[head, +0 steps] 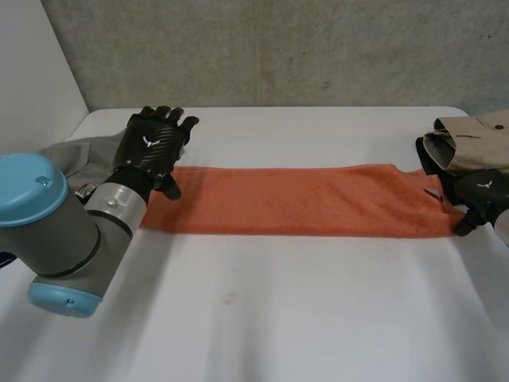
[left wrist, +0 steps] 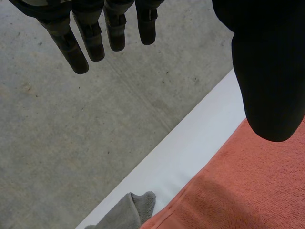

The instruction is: Fold the laundry.

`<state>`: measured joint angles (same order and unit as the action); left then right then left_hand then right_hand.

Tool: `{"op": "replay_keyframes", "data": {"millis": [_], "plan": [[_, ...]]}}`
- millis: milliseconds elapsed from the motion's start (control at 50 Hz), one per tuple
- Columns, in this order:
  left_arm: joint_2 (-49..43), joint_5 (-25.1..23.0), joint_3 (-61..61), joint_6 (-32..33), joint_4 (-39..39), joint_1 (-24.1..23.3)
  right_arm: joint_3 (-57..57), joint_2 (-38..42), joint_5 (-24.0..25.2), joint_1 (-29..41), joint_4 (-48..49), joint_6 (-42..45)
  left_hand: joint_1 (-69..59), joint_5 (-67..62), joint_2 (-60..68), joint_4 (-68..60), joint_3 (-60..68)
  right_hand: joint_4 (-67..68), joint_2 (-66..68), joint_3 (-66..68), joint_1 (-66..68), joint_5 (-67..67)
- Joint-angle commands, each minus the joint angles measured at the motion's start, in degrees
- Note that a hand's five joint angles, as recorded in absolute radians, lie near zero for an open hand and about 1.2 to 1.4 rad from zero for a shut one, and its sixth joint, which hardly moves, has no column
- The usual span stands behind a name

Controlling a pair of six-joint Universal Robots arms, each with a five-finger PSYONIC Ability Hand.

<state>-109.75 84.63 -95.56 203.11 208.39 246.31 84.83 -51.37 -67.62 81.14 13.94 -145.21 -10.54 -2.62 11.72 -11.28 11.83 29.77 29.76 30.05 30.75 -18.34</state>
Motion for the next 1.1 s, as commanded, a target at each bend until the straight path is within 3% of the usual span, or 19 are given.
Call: {"op": "replay_keyframes", "data": {"millis": [20,160,320,400,440,500,640,780,880,1000,1020,1040,1060,1100], "plan": [[-0.20,0.01,-0.06,0.01,0.00,-0.31,-1.51,2.15,-0.40,0.08,0.03,0.90,0.54,2.62,-1.72,1.28,-1.83,49.87,49.88,49.59,48.89,-51.30],[0.07,0.18,0.02,0.01,0.00,-0.31,1.73,-2.41,-2.34,-3.87,0.91,-0.42,0.54,2.62,-1.72,1.28,-1.83,50.23,50.24,49.95,49.25,-51.66],[1.47,0.10,0.38,0.01,-0.35,0.13,1.65,-3.65,-3.74,-11.79,2.05,8.53,0.54,2.62,-1.72,1.28,-1.83,50.23,50.24,49.95,49.25,-51.66],[2.61,0.18,0.55,-0.26,-0.53,0.74,-0.89,-3.03,-9.71,-9.96,1.44,12.76,0.54,2.62,-1.72,1.28,-1.83,50.23,50.24,49.95,49.25,-51.66],[3.49,0.18,0.82,-0.61,-0.88,1.36,-2.47,-3.65,-13.30,-5.76,1.00,12.59,0.54,2.62,-1.72,1.28,-1.83,50.23,50.24,49.95,49.25,-51.66],[4.81,0.18,1.25,-1.40,-1.32,2.41,-3.97,-5.48,-14.30,1.27,1.35,11.80,0.54,2.62,-1.72,1.28,-1.83,50.23,50.24,49.95,49.25,-51.66],[7.89,0.18,2.31,-3.86,-3.08,5.22,-7.66,-9.01,-8.41,21.58,4.60,11.44,0.54,2.62,-1.72,1.28,-1.83,50.23,50.24,49.95,49.25,-51.66],[9.38,0.18,2.05,-5.79,-5.09,7.25,-13.80,-0.78,-3.23,42.22,11.71,11.35,0.54,2.62,-1.72,1.28,-1.83,50.23,50.24,49.95,49.25,-51.66],[9.47,0.01,1.78,-6.06,-6.06,8.04,-19.96,8.46,-1.90,49.90,13.83,13.37,0.54,2.62,-1.72,1.28,-1.83,50.23,50.24,49.95,49.25,-51.66],[9.21,-0.17,1.26,-6.06,-6.33,7.95,-27.78,15.94,-6.02,52.28,8.05,16.62,0.54,2.62,-1.72,1.28,-1.83,50.23,50.24,49.95,49.25,-51.66],[9.21,-0.17,1.43,-5.97,-6.33,7.87,-28.23,16.04,-6.55,52.11,7.07,16.98,0.54,2.62,-1.72,1.28,-1.83,48.04,48.05,47.76,47.06,-49.47],[9.21,-0.17,1.52,-5.88,-6.33,7.87,-28.49,16.13,-7.08,52.11,6.11,16.89,0.54,2.62,-1.72,1.28,-1.83,27.87,27.88,27.59,26.89,-29.30],[9.12,-0.25,1.87,-5.71,-5.98,7.69,-28.32,15.43,-7.78,52.02,5.05,16.72,0.54,2.62,-1.72,1.28,-1.83,-14.30,-14.29,-14.57,-15.28,12.86],[8.94,-0.25,2.48,-5.71,-5.98,7.51,-27.45,14.11,-8.75,51.84,4.52,14.88,0.54,2.62,-1.72,1.28,-1.83,-19.77,-19.76,-20.05,-20.75,18.34]]}}
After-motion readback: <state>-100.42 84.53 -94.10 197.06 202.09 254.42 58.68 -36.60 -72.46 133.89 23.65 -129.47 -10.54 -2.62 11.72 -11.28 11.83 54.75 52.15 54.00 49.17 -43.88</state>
